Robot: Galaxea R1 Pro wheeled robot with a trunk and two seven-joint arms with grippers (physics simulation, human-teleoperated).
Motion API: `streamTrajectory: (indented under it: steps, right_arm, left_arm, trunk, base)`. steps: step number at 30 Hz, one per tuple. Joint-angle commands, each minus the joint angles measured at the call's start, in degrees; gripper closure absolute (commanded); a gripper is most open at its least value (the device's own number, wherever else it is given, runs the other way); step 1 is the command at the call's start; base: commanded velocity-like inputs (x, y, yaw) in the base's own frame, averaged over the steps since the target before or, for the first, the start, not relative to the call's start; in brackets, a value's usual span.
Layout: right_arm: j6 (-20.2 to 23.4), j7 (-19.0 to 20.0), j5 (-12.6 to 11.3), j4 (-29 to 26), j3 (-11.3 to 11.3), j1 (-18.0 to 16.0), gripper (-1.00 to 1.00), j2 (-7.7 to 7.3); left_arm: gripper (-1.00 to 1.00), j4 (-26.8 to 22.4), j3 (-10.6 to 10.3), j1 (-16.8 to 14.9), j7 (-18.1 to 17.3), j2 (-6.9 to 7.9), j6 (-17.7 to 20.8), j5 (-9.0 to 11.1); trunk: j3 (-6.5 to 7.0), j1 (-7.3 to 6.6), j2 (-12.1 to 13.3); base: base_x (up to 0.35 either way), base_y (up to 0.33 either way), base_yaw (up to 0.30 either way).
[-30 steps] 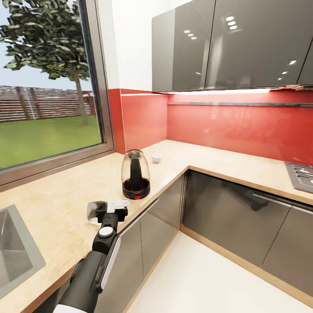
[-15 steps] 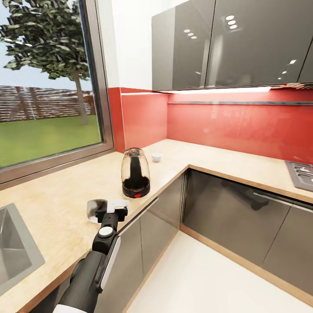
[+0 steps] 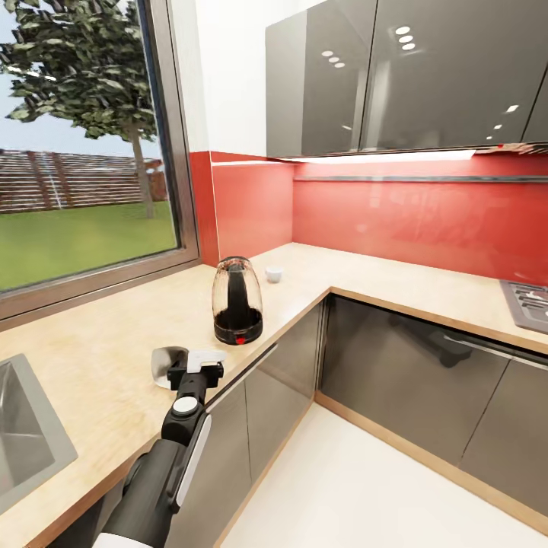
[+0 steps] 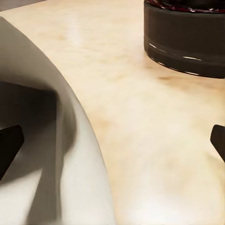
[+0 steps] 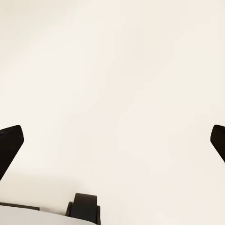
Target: Set up a coffee station on the kitchen countertop: keep the coffee maker on the countertop, move the bottle of coffee from the kitchen shelf to the counter next to the coffee maker, place a paper coffee filter on top of the coffee maker, put the saucer next to the coffee maker with the coffee cup on the saucer, and place the electric kettle next to the coffee maker.
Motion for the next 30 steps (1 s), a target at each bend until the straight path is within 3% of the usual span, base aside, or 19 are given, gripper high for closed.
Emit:
streamTrajectory:
  steps: [1,30]
  right_arm:
    - [-0.1,0.0,0.1,0.0,0.4,0.0,-1.0,-0.03]
    - [-0.1,0.0,0.1,0.0,0.4,0.0,-1.0,-0.03]
  left_arm:
    - [-1.0,-0.1,-0.1,0.0,0.1,0.0,0.5,-0.6]
    - [-1.0,-0.1,-0.1,0.0,0.1,0.0,0.5,-0.6]
  trunk:
    - [-0.06,0.0,0.0]
    - [-0.06,0.0,0.0]
  base:
    - [0.0,0.0,0.0]
    - [0.022,0.018,0.0]
